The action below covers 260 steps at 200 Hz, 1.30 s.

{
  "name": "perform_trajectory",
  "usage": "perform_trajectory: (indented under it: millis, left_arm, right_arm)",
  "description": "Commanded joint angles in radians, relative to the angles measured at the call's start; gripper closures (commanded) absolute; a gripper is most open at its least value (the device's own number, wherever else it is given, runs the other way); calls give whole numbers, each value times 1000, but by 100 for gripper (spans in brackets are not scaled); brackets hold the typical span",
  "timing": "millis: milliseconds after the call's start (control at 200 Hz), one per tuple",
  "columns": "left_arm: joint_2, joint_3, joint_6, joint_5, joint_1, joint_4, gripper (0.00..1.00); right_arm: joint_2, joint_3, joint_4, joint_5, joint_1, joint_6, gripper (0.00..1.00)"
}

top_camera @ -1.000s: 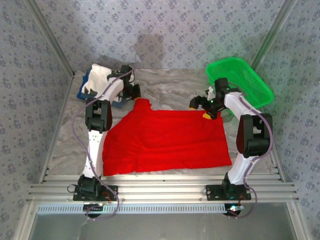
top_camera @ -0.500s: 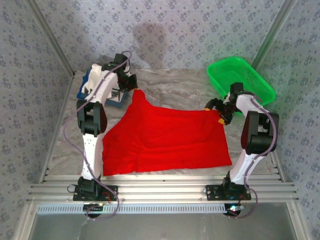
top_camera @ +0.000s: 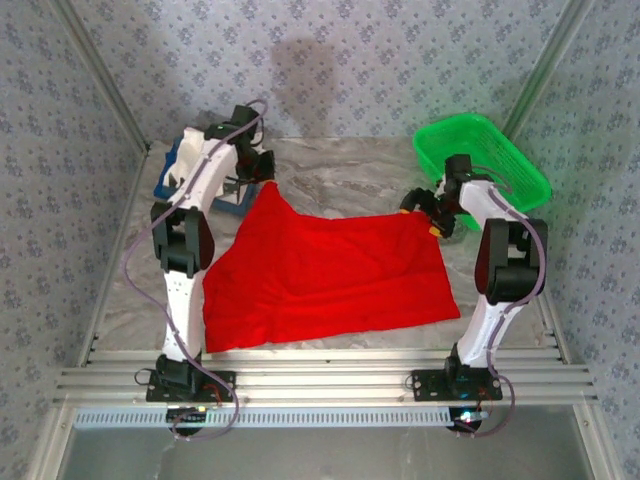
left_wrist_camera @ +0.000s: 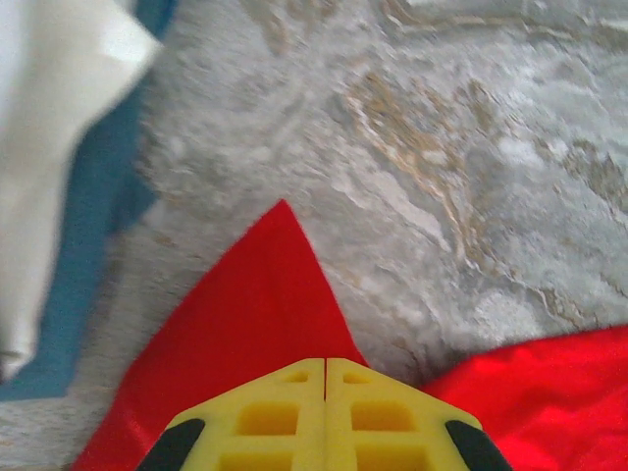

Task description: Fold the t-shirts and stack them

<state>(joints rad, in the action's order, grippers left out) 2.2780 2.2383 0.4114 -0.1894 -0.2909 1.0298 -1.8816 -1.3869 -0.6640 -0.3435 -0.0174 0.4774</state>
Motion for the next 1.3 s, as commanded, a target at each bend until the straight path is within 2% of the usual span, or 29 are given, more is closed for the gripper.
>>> perform_trajectory:
  millis: [0,220,335,400,475,505,570,650,790,904,994,1104,1294]
  left_arm:
    - [-8,-45,10,-2,-76,44,100]
    - [-98,-294,107,-84,-191,-48,100]
    - [-155,-466,152,-163,-232,-144,99]
    - [-195,-551,181,-218,-241,-211,85]
    - [-245,-613,205,-248,-237,-272,56]
    - [-263,-621,206,-248,-231,-281,48]
    - [-296,-610,211,-238,-212,-283,38]
    - [-328,-571,216,-230,-172,-281,32]
    - [-319,-449,138,-181,-93,-201,28]
    - [-252,-362,-19,-213,-50,-143,31]
    - [-201,-294,-198,-244,-62,-117,32]
    - [-122,-191,-375,-226,-90,-68,34]
    - [20,-95,-540,-218,-123,-3,40]
  right_arm:
    - [-10,-31,-49,22,20,-23,4]
    - [-5,-16,-68,11,27,-17,4]
    - [-8,-17,-68,7,28,-23,4]
    - [-16,-21,-68,4,27,-23,4]
    - [-29,-27,-69,0,27,-23,4]
    - [-33,-30,-68,-3,29,-24,4]
    - [-41,-38,-65,-5,30,-22,4]
    - [-48,-50,-70,-9,30,-25,4]
    - [-50,-63,-80,-17,28,-33,4]
    - [-47,-60,-71,-34,29,-46,3]
    - [-42,-55,-61,-44,33,-55,3]
    - [-42,-57,-59,-59,34,-65,3]
    - [-37,-56,-73,-76,39,-83,3]
